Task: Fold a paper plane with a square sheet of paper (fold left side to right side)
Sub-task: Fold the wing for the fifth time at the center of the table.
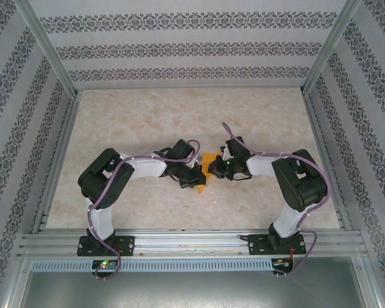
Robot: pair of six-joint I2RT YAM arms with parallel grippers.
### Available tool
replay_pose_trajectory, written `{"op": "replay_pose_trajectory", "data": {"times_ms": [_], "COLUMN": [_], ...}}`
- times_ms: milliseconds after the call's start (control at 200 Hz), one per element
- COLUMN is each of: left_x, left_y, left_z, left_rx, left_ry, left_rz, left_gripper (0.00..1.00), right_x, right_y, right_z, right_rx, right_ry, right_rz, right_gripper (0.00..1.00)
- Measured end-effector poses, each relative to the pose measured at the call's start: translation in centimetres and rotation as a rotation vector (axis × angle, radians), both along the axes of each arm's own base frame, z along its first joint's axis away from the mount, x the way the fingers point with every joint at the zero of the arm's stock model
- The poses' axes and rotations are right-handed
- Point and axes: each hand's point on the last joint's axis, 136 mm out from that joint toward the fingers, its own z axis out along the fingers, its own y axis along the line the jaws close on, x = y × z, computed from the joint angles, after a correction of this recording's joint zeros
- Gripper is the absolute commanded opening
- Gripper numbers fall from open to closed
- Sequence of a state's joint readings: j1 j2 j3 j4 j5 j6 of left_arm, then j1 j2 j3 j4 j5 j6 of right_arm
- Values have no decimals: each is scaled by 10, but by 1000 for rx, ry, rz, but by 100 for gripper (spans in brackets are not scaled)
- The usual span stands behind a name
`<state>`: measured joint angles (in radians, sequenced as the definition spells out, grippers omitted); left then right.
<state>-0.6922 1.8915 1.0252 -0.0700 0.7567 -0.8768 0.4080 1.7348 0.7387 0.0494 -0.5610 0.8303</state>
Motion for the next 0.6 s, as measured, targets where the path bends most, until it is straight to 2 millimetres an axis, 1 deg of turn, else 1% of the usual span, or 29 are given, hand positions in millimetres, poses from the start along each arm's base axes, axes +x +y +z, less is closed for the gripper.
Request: {"op": "replay_pose_trajectory", "data": {"times_ms": [600], "left_x": [-9], "left_y": [6], "left_z": [-12], "left_rx": [7], "left_ry": [34], "left_rz": [7], "left_gripper": [2], "right_x": [0], "right_y": [1], "right_z": [0], "right_rx": [-7], "right_ry": [-1], "right_rz": [19], "right_gripper": [0]}}
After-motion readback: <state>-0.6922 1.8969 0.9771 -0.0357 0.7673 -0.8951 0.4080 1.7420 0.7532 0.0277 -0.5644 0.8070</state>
